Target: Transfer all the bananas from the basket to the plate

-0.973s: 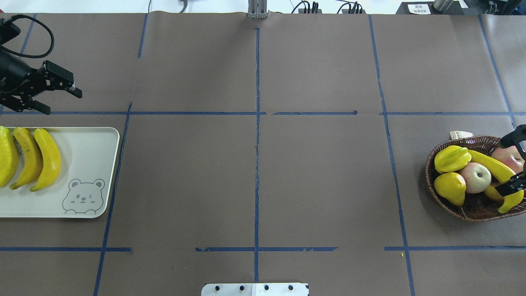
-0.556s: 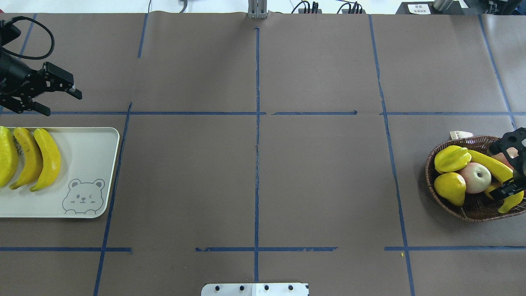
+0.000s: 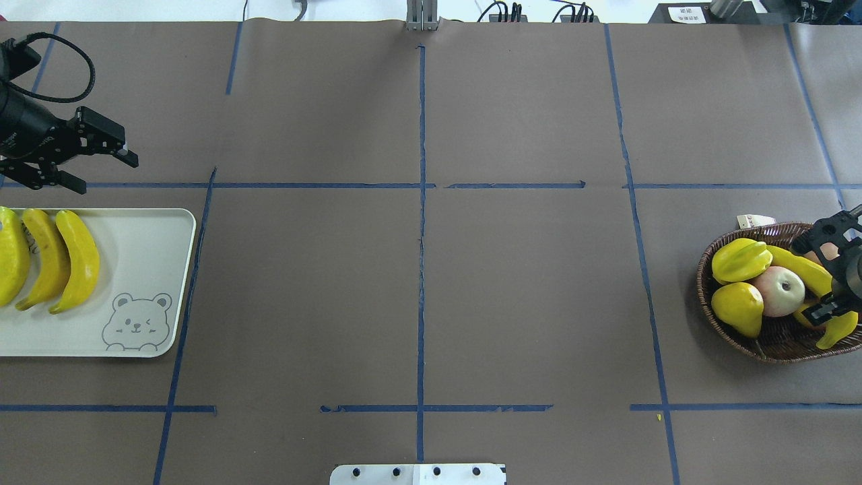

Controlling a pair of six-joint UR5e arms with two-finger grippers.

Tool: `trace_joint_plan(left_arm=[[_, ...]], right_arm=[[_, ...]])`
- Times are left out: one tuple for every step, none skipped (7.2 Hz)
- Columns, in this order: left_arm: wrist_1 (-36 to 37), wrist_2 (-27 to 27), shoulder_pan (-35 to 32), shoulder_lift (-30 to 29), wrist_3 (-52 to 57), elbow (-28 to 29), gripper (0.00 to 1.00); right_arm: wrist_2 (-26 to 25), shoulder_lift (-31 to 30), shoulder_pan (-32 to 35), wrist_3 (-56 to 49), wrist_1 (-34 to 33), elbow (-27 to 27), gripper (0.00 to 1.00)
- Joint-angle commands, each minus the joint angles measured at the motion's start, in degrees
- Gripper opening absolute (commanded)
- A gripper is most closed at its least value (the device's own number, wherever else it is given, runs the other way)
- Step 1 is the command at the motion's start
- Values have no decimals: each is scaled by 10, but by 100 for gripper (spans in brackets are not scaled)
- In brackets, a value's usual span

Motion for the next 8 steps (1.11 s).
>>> trace_joint_plan(left_arm=[[0,0,2,0,-1,1,100],[0,0,3,0,-1,1,100],[0,0,3,0,-1,1,100],[-1,0,6,-1,-2,0,100],[-2,0,7,-2,-10,-1,100],[-4,1,7,-2,-10,-3,100],[-28,3,12,-4,-12,-3,100],[-58,3,25,-4,-19,-3,100]], right_arm=[[2,0,8,-1,1,4,11],[7,-1,31,-2,1,7,5],[7,-4,59,-3,0,10,3],[7,-1,91,-3,-1,12,2],[7,-1,123,-3,-11,28,1],[7,8,133,-2,-65,74,1],[18,58,134,4,-129,103,1],[55,106,134,9,-155,106,2]])
